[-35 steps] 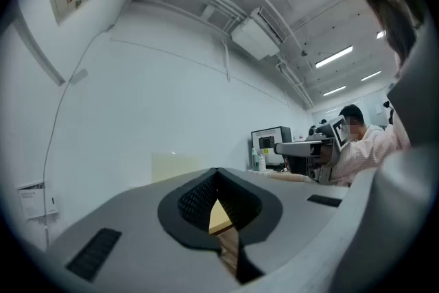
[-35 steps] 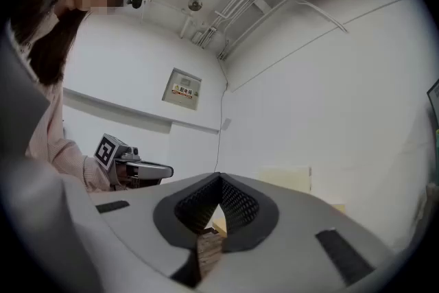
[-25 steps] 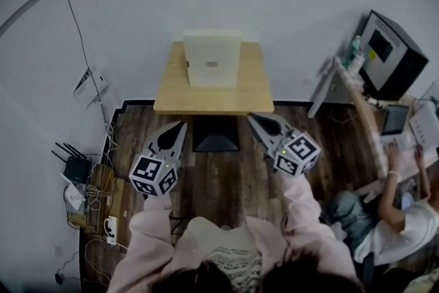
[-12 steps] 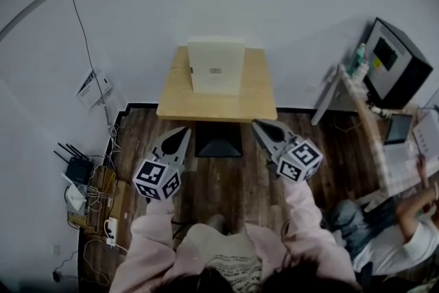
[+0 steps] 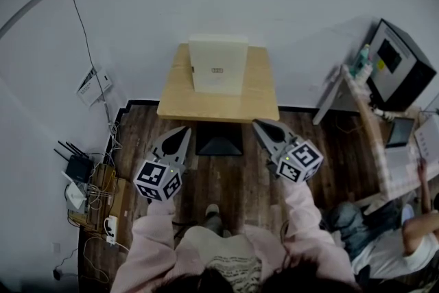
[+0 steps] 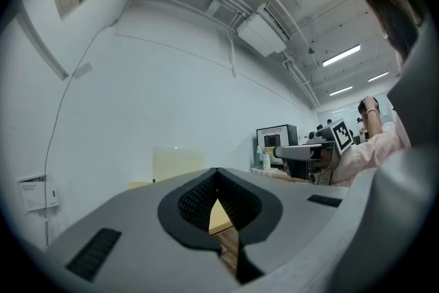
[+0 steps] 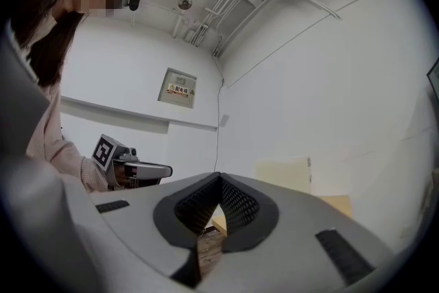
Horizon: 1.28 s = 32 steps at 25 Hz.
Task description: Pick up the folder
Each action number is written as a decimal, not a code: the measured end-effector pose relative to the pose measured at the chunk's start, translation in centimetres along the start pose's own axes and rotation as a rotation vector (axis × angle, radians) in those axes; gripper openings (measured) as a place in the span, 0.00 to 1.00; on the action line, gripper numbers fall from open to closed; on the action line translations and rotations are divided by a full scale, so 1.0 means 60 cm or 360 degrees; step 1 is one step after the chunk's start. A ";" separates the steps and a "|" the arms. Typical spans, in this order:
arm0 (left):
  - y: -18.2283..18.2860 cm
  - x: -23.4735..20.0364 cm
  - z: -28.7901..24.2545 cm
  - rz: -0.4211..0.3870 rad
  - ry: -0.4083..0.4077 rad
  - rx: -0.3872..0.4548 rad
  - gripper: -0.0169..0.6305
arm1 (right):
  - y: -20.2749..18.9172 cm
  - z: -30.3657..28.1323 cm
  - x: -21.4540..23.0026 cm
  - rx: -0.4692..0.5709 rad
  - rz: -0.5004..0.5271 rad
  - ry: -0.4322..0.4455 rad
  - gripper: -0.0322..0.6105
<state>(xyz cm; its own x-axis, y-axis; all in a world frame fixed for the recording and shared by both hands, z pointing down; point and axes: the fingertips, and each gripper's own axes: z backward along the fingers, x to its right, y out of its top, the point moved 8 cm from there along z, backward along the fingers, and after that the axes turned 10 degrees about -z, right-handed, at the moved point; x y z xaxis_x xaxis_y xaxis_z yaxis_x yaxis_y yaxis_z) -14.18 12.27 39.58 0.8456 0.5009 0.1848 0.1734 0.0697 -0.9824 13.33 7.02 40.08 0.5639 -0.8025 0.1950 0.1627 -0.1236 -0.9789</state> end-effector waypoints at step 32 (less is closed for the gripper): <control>-0.065 -0.162 -0.179 0.0062 -0.0146 -0.0051 0.03 | -0.022 -0.142 0.130 -0.0071 0.0018 -0.0205 0.05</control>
<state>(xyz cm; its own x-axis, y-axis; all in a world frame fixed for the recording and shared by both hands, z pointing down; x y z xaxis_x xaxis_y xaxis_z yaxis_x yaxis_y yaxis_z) -17.66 -2.11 41.94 0.8025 0.5796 0.1420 0.1587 0.0221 -0.9871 10.62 -4.02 42.36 0.6654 -0.7226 0.1873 0.1211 -0.1431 -0.9823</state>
